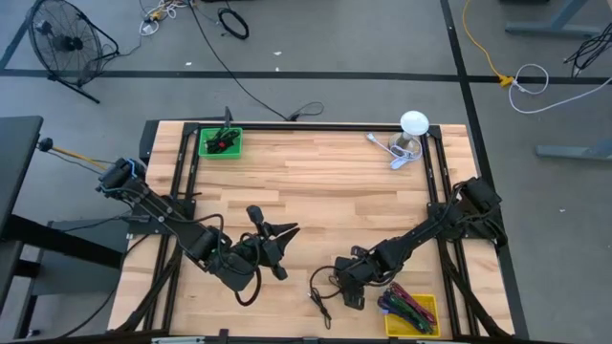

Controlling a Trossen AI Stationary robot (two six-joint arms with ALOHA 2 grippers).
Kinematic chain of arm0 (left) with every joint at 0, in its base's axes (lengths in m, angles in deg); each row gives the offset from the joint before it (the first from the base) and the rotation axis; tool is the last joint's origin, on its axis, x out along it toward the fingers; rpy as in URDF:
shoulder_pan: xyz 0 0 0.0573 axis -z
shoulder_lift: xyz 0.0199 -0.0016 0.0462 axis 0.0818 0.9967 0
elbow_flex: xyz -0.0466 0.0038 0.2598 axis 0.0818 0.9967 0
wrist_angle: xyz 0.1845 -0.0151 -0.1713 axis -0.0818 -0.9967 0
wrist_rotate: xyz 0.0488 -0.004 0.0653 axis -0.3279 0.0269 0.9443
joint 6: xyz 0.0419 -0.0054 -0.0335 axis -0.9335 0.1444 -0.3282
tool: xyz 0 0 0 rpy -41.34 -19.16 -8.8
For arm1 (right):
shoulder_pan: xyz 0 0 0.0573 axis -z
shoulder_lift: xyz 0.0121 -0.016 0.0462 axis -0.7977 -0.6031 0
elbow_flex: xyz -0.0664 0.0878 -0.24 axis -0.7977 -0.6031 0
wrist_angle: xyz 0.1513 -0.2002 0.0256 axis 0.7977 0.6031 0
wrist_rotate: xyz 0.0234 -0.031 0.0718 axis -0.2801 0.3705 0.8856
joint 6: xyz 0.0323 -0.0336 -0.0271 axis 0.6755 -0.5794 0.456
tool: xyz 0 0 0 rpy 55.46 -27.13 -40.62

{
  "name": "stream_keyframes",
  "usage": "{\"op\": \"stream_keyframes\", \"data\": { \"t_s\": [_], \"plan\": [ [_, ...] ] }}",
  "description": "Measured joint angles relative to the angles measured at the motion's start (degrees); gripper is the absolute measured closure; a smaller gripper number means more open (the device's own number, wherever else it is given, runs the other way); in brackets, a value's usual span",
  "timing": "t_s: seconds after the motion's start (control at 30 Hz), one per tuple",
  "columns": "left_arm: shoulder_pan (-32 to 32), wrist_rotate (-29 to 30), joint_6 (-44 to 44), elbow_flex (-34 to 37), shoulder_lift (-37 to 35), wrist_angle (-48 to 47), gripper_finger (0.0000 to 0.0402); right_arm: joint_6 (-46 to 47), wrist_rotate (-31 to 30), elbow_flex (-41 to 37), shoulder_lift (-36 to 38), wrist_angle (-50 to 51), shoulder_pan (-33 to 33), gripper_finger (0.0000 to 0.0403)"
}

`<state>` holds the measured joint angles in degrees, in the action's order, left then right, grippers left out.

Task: Pick & Place USB Port
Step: Put the black charger cable into the green bin

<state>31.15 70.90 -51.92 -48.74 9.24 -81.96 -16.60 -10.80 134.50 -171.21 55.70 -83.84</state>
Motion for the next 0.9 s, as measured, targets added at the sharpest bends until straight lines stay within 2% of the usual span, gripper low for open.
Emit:
{"op": "stream_keyframes", "data": {
  "t_s": [0.23,0.5,0.9],
  "plan": [
    [-0.05,-0.24,0.65,0.00,0.02,-0.16,0.0346,1.22,0.58,0.00,0.00,-5.18,-0.78,0.0224],
    [-0.05,-0.25,1.10,0.00,0.01,-0.80,0.0346,1.66,-2.76,0.00,0.00,-4.10,-2.14,0.0224],
    [-0.05,-0.28,1.26,0.00,0.02,-1.40,0.0346,2.95,-3.11,0.22,-3.54,-4.77,-2.16,0.0224]
  ]
}}
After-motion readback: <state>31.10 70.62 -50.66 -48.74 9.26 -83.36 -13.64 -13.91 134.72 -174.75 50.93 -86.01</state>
